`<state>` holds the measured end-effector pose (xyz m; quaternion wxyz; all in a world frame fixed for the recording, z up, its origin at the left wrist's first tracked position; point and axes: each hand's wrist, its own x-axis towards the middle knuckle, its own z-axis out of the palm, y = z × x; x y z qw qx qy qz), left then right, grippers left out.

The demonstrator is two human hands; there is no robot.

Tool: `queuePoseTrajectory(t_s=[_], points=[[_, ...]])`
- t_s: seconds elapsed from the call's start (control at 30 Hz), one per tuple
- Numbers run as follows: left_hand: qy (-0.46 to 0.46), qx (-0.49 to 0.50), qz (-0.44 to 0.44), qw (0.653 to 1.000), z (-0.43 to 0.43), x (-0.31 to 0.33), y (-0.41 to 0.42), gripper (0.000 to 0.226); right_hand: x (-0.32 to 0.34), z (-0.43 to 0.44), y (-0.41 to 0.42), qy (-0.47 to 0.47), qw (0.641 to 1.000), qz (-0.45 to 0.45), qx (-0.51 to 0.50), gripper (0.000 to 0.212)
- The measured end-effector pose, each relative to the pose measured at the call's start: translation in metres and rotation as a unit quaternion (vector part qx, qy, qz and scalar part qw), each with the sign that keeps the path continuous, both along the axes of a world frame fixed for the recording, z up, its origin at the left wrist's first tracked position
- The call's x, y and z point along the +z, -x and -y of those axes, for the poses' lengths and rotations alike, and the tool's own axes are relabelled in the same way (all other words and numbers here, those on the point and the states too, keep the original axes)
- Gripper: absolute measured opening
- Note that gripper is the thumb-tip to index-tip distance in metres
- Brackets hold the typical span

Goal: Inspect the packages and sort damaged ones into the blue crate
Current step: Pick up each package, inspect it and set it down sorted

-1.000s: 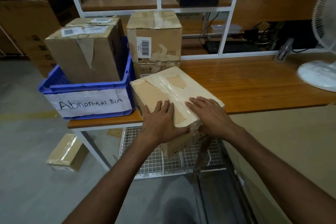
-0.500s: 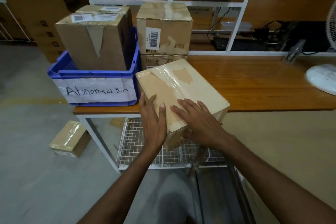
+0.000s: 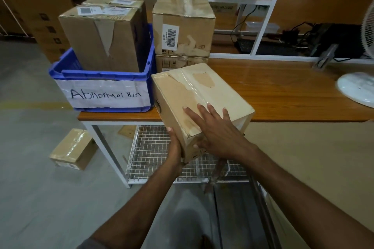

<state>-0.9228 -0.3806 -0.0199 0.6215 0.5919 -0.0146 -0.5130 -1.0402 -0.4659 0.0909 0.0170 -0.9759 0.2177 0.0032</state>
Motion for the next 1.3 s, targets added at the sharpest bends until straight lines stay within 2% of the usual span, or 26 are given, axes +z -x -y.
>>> queuePoseTrajectory(t_s=[0.1, 0.23, 0.37, 0.5, 0.6, 0.7, 0.8, 0.9, 1.07, 1.2, 1.3], points=[[0.041, 0.011, -0.022, 0.999, 0.005, 0.013, 0.004, 0.102, 0.003, -0.001, 0.001, 0.011, 1.000, 0.012, 0.009, 0.108], [0.053, 0.007, 0.006, 0.999, 0.012, 0.037, 0.001, 0.088, 0.012, 0.002, 0.001, 0.005, 0.998, 0.059, -0.009, 0.108], [0.069, 0.013, 0.004, 0.998, 0.018, 0.054, -0.005, 0.102, 0.022, 0.011, 0.000, -0.035, 0.994, 0.096, -0.030, 0.114], [0.072, 0.055, 0.028, 0.996, 0.021, 0.074, -0.007, 0.079, 0.032, 0.019, 0.004, -0.067, 0.988, 0.134, -0.039, 0.121], [0.058, 0.093, 0.081, 0.991, 0.021, 0.083, -0.006, 0.066, 0.042, 0.022, 0.007, -0.056, 0.983, 0.174, -0.036, 0.126], [0.084, 0.120, 0.154, 0.977, 0.018, 0.103, -0.008, 0.046, 0.054, 0.025, 0.011, -0.040, 0.973, 0.222, -0.042, 0.125], [0.119, 0.135, 0.233, 0.956, 0.020, 0.124, -0.018, 0.043, 0.056, 0.029, 0.018, -0.073, 0.956, 0.276, -0.071, 0.110], [0.123, 0.122, 0.274, 0.946, 0.022, 0.134, -0.022, 0.047, 0.044, 0.027, 0.019, -0.134, 0.936, 0.304, -0.115, 0.100], [0.147, 0.121, 0.261, 0.946, 0.016, 0.136, -0.008, 0.045, 0.029, 0.020, 0.013, -0.193, 0.914, 0.298, -0.196, 0.107], [0.150, 0.066, 0.245, 0.956, 0.015, 0.118, -0.010, 0.035, 0.033, 0.018, 0.004, -0.091, 0.930, 0.263, -0.241, 0.115], [0.143, 0.041, 0.244, 0.958, 0.013, 0.098, -0.014, 0.045, 0.047, 0.014, -0.011, -0.019, 0.952, 0.173, -0.250, 0.126]])
